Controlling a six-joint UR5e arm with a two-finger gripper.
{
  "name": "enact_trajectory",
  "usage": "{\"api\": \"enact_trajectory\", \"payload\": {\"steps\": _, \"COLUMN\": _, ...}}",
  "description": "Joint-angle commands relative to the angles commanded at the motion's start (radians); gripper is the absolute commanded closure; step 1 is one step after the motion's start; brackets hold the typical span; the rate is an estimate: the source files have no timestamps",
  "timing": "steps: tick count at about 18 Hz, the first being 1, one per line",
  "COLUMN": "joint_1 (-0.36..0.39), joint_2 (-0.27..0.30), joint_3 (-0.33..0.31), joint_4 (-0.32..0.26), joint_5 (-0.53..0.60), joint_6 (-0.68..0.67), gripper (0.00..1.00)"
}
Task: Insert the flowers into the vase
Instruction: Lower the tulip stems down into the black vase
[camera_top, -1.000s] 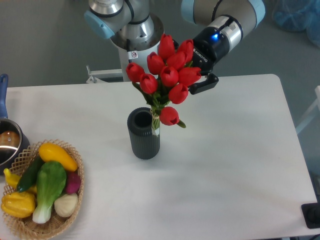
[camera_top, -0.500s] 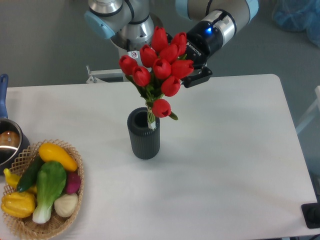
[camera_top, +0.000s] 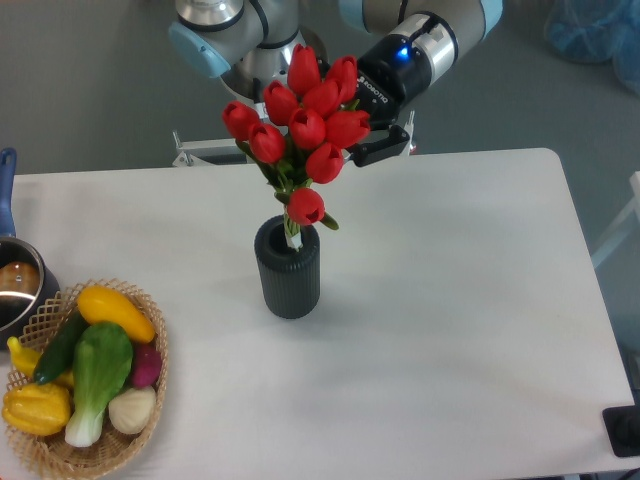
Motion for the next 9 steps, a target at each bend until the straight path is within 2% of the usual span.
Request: {"api": "enact_trajectory", "payload": {"steps": 9, "joint_1": -0.002, "joint_2": 0.0, "joint_3": -0.035, "joint_4": 0.0, "joint_5": 0.008, "joint_6": 0.023, "gripper": 0.55}}
